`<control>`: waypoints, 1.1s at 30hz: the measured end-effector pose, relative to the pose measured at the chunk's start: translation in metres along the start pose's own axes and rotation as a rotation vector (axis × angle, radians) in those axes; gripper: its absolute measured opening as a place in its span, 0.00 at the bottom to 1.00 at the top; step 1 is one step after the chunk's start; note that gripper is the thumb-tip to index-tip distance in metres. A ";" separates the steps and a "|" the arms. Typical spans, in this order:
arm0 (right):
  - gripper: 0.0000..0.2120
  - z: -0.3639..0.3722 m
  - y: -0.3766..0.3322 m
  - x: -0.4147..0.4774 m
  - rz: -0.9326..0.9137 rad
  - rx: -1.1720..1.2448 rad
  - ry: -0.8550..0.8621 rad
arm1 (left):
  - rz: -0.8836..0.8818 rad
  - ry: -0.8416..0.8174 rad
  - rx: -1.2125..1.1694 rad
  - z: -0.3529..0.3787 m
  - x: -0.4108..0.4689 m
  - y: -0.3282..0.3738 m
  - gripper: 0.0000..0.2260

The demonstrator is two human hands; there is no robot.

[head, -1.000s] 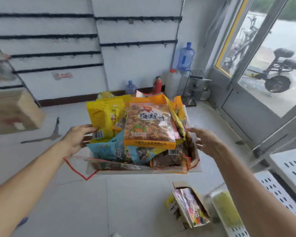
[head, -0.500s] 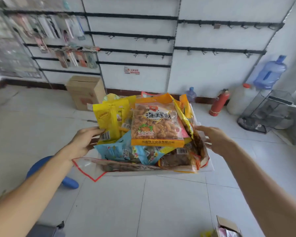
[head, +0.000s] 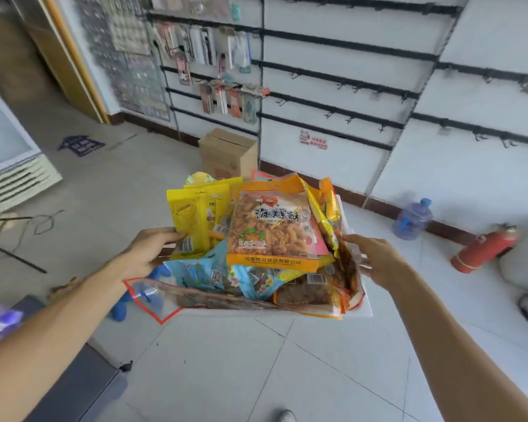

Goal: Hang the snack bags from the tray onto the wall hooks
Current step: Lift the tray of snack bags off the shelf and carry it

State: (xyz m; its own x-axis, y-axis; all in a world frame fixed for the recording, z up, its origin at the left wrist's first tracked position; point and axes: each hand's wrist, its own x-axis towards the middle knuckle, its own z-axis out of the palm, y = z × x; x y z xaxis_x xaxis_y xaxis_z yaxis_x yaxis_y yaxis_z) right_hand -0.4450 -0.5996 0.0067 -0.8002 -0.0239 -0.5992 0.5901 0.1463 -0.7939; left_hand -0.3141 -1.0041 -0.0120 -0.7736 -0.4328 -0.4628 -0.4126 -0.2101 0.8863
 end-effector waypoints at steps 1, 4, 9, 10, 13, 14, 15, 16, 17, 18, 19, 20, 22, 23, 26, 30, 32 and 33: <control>0.18 0.003 -0.008 0.009 -0.006 -0.016 -0.017 | 0.007 0.019 0.000 0.001 0.004 0.004 0.05; 0.22 0.010 -0.026 0.036 -0.003 -0.040 -0.059 | 0.029 0.065 0.021 0.002 0.019 0.016 0.05; 0.21 0.031 -0.059 0.078 -0.059 -0.089 -0.080 | 0.028 0.117 0.041 -0.002 0.049 0.028 0.06; 0.20 0.037 -0.067 0.084 -0.061 -0.105 -0.086 | 0.021 0.134 0.035 -0.004 0.056 0.030 0.05; 0.20 0.055 -0.087 0.107 -0.066 -0.114 -0.107 | 0.008 0.173 -0.004 -0.008 0.079 0.038 0.05; 0.21 0.061 -0.093 0.115 -0.062 -0.119 -0.115 | 0.013 0.181 -0.011 -0.010 0.088 0.041 0.05; 0.21 0.068 -0.098 0.124 -0.059 -0.124 -0.119 | 0.011 0.192 -0.016 -0.013 0.098 0.043 0.05; 0.21 0.076 -0.104 0.133 -0.056 -0.127 -0.121 | 0.008 0.201 -0.020 -0.016 0.109 0.047 0.06; 0.21 0.084 -0.109 0.142 -0.054 -0.132 -0.123 | 0.000 0.210 -0.022 -0.019 0.121 0.051 0.07; 0.21 0.094 -0.116 0.151 -0.058 -0.138 -0.127 | -0.006 0.210 -0.021 -0.023 0.134 0.056 0.08; 0.21 0.105 -0.124 0.162 -0.070 -0.145 -0.125 | -0.013 0.213 -0.025 -0.028 0.148 0.060 0.09; 0.21 0.116 -0.132 0.174 -0.076 -0.146 -0.119 | -0.017 0.207 -0.029 -0.033 0.164 0.065 0.09; 0.20 0.139 -0.144 0.191 -0.065 -0.144 -0.109 | -0.031 0.214 -0.046 -0.043 0.193 0.073 0.09; 0.19 0.149 -0.151 0.200 -0.052 -0.140 -0.109 | -0.043 0.213 -0.050 -0.048 0.207 0.080 0.09; 0.19 0.176 -0.173 0.224 -0.030 -0.150 -0.086 | -0.031 0.204 -0.006 -0.060 0.241 0.102 0.06; 0.18 0.214 -0.208 0.261 -0.063 -0.124 -0.101 | -0.004 0.211 -0.019 -0.074 0.295 0.135 0.04; 0.16 0.230 -0.223 0.277 -0.069 -0.124 -0.105 | -0.007 0.202 -0.015 -0.079 0.320 0.148 0.03; 0.15 0.238 -0.231 0.287 -0.073 -0.126 -0.098 | -0.018 0.201 -0.022 -0.081 0.331 0.154 0.03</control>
State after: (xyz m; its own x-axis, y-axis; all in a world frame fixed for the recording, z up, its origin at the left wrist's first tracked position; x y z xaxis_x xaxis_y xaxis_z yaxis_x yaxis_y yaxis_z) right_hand -0.7856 -0.8761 -0.0059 -0.8227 -0.1340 -0.5524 0.5080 0.2628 -0.8203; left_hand -0.5948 -1.2502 -0.0268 -0.6537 -0.5946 -0.4681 -0.4133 -0.2376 0.8790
